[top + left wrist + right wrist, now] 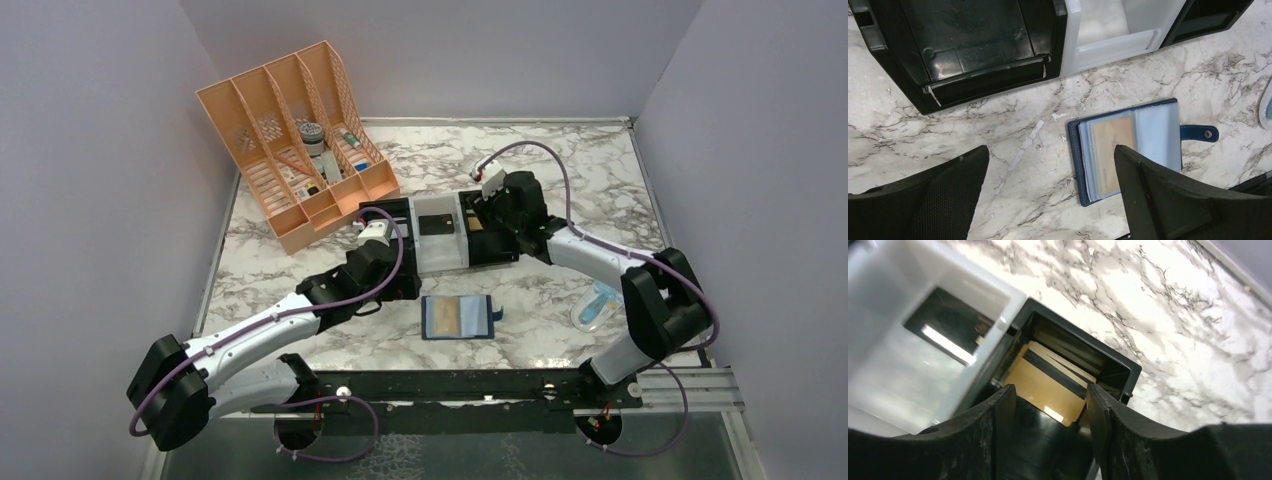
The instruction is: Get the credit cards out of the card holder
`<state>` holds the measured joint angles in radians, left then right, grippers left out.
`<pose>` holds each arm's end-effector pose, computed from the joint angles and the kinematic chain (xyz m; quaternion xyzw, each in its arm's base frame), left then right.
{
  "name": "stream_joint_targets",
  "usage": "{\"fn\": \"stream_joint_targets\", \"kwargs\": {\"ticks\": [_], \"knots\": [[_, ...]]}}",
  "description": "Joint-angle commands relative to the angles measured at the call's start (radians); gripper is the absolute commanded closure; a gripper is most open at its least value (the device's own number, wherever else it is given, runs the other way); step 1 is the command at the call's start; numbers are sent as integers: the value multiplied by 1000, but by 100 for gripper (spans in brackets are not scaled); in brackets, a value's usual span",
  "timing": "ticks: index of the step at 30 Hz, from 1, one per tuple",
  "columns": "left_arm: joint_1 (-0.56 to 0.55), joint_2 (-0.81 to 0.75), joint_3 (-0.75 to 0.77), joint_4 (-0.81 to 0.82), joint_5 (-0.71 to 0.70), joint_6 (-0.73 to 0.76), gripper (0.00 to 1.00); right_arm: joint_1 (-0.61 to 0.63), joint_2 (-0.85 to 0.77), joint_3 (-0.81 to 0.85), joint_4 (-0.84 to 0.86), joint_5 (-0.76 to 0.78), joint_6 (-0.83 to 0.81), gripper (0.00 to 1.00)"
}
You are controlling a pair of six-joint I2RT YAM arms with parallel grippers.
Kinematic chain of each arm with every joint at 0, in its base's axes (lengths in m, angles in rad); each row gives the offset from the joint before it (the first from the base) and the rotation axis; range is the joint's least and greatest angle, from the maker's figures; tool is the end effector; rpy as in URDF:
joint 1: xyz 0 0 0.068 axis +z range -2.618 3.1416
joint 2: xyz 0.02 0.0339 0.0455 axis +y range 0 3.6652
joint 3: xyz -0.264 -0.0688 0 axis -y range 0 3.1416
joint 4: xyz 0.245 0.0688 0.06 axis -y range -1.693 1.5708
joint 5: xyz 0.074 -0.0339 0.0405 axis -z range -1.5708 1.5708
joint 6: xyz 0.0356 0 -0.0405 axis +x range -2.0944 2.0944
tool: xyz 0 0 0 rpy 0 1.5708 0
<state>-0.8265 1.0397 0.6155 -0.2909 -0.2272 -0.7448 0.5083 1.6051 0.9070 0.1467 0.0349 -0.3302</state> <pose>0.1525 -0.1537 0.2237 -0.0101 0.9052 -0.2187 0.3644 0.3052 0.1686 0.2084 -0.3475 0.8006 0.0282 0.4873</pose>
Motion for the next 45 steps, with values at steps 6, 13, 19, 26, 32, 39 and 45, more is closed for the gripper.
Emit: {"fn": "stream_joint_targets", "kwargs": {"ticks": [6, 13, 19, 26, 32, 39, 45], "knots": [[4, 9, 17, 8, -7, 16, 1, -6, 48, 107, -328, 20, 565, 57], [6, 3, 10, 10, -3, 15, 1, -6, 45, 89, -340, 42, 680, 66], [6, -15, 5, 5, -7, 12, 1, -5, 109, 128, -364, 57, 704, 72], [7, -28, 1, -1, -11, 9, 1, -6, 165, 176, -355, 91, 708, 74], [7, -16, 6, -1, -5, 13, 1, -5, 211, 212, -362, 106, 706, 74], [7, -3, 12, 0, -1, 16, 1, -5, 230, 216, -369, 120, 712, 74], [7, 2, 13, 0, -7, 19, 1, -5, 246, 224, -364, 151, 703, 74]]}}
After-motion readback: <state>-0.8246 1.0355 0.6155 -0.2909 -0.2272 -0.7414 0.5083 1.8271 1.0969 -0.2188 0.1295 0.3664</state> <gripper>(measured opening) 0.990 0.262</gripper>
